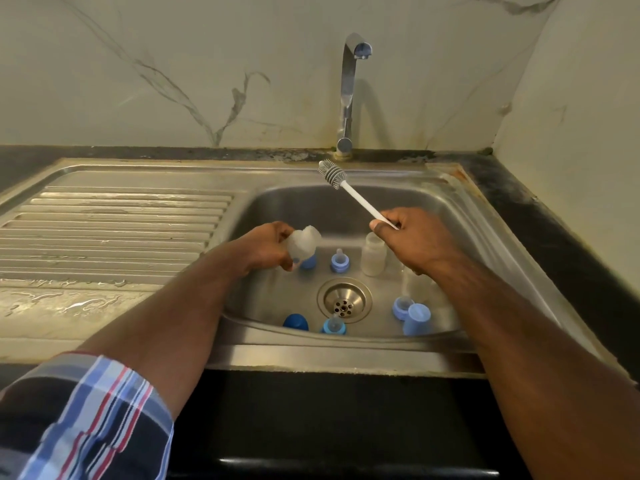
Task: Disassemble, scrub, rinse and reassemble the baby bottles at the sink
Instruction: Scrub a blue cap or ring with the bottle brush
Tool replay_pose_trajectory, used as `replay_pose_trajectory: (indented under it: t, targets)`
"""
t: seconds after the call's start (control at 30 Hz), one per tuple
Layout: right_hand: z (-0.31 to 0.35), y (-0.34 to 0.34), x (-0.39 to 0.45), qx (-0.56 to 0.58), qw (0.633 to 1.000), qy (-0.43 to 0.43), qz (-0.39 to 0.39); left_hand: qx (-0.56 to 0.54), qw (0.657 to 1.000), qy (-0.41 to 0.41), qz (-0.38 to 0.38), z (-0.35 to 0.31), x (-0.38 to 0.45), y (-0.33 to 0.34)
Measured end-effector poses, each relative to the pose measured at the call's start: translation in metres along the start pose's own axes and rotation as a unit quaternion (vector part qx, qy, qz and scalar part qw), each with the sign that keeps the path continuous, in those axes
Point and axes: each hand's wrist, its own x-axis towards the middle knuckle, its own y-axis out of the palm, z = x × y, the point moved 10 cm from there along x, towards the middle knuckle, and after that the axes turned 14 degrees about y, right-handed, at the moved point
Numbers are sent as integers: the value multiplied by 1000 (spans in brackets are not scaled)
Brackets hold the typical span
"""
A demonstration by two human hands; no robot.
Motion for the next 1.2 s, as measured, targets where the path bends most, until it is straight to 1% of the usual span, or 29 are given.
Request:
replay_pose_trajectory:
  t: [0.07, 0.17, 0.3, 0.5, 0.6, 0.7, 1.0, 1.1, 1.2]
  targets:
    - [0, 2, 1, -4, 1000, 0, 0, 45, 999, -3, 17, 1, 1, 5]
    - [-1, 4, 1, -12, 1000, -3, 0, 118, 991, 2, 70, 4, 3, 20]
    - [1, 5, 2, -25, 1000, -10, -5, 171, 978, -5, 123, 15, 6, 36]
    - [4, 8, -2, -25, 1000, -14, 8, 273, 946, -25, 174, 23, 6, 43]
    - [6, 7, -4, -27, 999, -18, 9, 285, 937, -38, 199, 30, 4, 49]
    - [6, 8, -4, -27, 999, -19, 12, 276, 935, -52, 215, 34, 0, 52]
    - [4, 10, -3, -27, 999, -9, 23, 307, 924, -61, 218, 38, -8, 44]
    - [4, 10, -4, -26, 999, -8, 27, 310, 926, -38, 211, 23, -12, 41]
    - [5, 11, -5, -28, 999, -9, 30, 303, 930, 31, 203, -2, -15, 38]
